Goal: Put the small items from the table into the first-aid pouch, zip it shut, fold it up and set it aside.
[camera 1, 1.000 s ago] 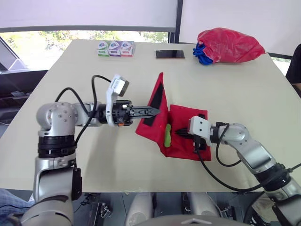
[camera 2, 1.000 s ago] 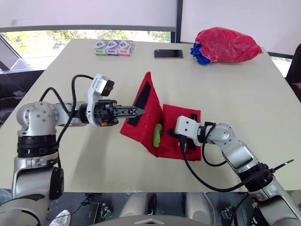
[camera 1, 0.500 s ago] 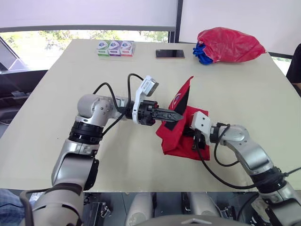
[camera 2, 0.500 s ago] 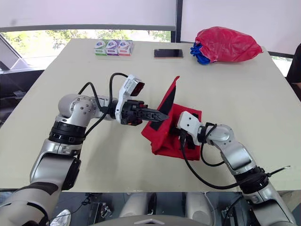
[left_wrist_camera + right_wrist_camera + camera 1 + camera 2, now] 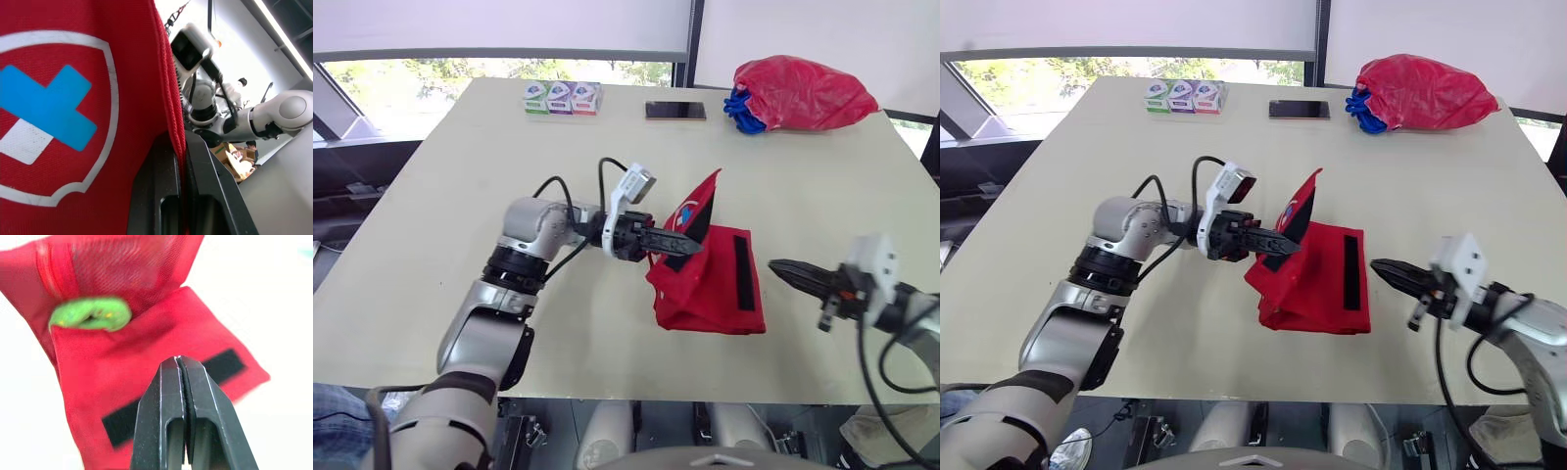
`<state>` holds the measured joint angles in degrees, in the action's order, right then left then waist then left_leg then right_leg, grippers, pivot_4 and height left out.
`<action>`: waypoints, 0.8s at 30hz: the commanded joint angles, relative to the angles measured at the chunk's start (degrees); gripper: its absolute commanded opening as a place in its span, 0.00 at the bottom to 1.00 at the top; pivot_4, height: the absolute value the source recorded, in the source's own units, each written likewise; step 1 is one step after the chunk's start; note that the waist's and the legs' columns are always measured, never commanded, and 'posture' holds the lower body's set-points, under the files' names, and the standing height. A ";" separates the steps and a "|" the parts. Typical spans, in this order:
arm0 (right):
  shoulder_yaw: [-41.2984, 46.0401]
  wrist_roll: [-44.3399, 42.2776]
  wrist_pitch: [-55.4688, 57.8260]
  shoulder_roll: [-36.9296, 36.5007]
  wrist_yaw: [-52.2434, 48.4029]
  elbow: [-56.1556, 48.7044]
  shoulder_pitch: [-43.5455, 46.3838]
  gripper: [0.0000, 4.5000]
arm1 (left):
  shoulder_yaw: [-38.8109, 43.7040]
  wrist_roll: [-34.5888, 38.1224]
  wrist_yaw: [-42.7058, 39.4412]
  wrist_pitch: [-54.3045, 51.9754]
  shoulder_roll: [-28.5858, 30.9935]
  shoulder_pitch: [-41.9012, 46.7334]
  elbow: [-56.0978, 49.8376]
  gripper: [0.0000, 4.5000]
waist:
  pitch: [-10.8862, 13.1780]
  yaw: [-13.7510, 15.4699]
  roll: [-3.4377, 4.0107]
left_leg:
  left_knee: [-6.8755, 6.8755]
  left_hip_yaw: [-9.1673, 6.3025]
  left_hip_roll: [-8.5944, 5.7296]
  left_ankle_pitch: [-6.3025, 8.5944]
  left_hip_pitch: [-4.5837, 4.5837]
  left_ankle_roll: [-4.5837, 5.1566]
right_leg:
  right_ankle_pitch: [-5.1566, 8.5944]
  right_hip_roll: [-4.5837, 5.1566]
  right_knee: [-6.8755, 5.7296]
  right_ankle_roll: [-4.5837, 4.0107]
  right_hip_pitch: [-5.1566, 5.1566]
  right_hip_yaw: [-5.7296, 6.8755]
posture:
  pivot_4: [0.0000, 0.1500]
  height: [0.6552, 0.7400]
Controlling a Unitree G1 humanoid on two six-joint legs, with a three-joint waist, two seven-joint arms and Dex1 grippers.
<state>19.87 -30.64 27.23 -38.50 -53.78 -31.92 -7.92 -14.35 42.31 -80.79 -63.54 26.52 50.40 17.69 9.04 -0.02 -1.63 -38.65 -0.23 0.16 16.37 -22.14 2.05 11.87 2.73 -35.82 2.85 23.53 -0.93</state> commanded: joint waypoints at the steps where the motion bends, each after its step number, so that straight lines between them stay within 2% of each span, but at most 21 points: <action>1: 5.91 -1.84 -7.13 -0.15 -5.12 8.79 -1.49 0.01 | -1.37 -2.39 -1.92 2.36 -1.74 3.04 2.89 0.00 | 0.00 -0.13 -0.01 | -0.03 0.03 0.02 0.00 0.01 0.00 | 0.00 0.00 -0.01 0.00 0.00 -0.03 | 1.00 1.00; 4: 5.26 -3.33 -11.02 1.19 -8.68 15.55 -0.30 0.17 | -1.69 -3.78 -2.93 3.27 -2.53 4.06 4.94 0.00 | 0.01 -0.47 0.00 | -0.09 0.12 0.00 -0.01 0.12 0.01 | 0.12 -0.04 -0.04 0.11 -0.07 -0.09 | 1.00 1.00; 5: 4.97 -3.72 -12.33 1.62 -10.28 18.41 0.49 0.32 | -2.02 -4.33 -3.34 3.82 -2.69 4.26 5.37 0.00 | 0.02 -0.60 0.04 | -0.09 0.12 0.02 -0.01 0.11 0.01 | 0.11 -0.07 -0.04 0.12 -0.07 -0.09 | 1.00 1.00; 6: 4.78 -3.60 -13.99 1.77 -11.96 21.58 1.39 0.39 | -2.26 -4.78 -3.54 4.15 -2.90 4.40 5.78 0.00 | 0.02 -0.82 0.17 | -0.08 0.11 0.02 -0.01 0.11 0.01 | 0.10 -0.07 -0.05 0.11 -0.07 -0.09 | 1.00 1.00; 7: 4.78 -3.28 -15.57 1.80 -13.14 24.37 2.26 0.39 | -2.44 -5.15 -3.68 4.22 -3.11 4.53 6.11 0.00 | 0.02 -0.80 0.16 | -0.01 0.11 0.03 0.00 0.13 0.01 | -0.01 -0.08 -0.08 -0.01 -0.03 -0.12 | 1.00 1.00; 10: 5.41 -3.76 -18.16 1.06 -15.87 30.20 4.17 0.72 | -3.11 -6.66 -4.35 4.92 -3.77 4.59 6.59 0.00 | 0.02 -0.58 0.16 | -0.02 0.14 0.02 -0.01 0.12 0.01 | -0.01 -0.09 -0.06 -0.01 -0.04 -0.15 | 1.00 1.00; 13: 5.28 -5.64 -18.03 0.11 -18.75 31.01 4.69 0.96 | -2.90 -7.39 -4.11 5.51 -4.86 4.54 7.35 0.00 | 0.02 -0.39 0.17 | -0.02 0.09 0.02 0.00 0.10 0.01 | -0.01 -0.08 -0.06 -0.01 -0.05 -0.16 | 1.00 1.00; 20: 5.44 -8.46 -21.92 0.46 -25.35 32.38 5.69 0.98 | -2.81 -9.09 -3.19 5.88 -6.38 3.93 7.88 0.00 | 0.02 -0.58 0.17 | -0.03 0.08 0.02 -0.01 0.11 0.01 | -0.02 -0.09 -0.07 0.00 -0.06 -0.17 | 1.00 1.00; 24: 4.97 -10.26 -20.11 -1.43 -28.52 32.57 6.04 0.98 | -3.02 -10.17 -3.02 6.28 -6.87 3.71 8.09 0.00 | 0.02 -0.55 0.18 | -0.06 0.08 0.03 -0.01 0.13 0.01 | -0.02 -0.08 -0.08 0.00 -0.09 -0.17 | 1.00 1.00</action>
<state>23.51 -39.06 7.32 -39.00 -81.13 1.16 -2.70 -17.64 32.26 -83.60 -58.04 20.05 53.75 26.11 9.07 -0.56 -1.45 -38.71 -0.15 0.19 16.36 -22.01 2.06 11.85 2.64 -35.90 2.85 23.44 -1.10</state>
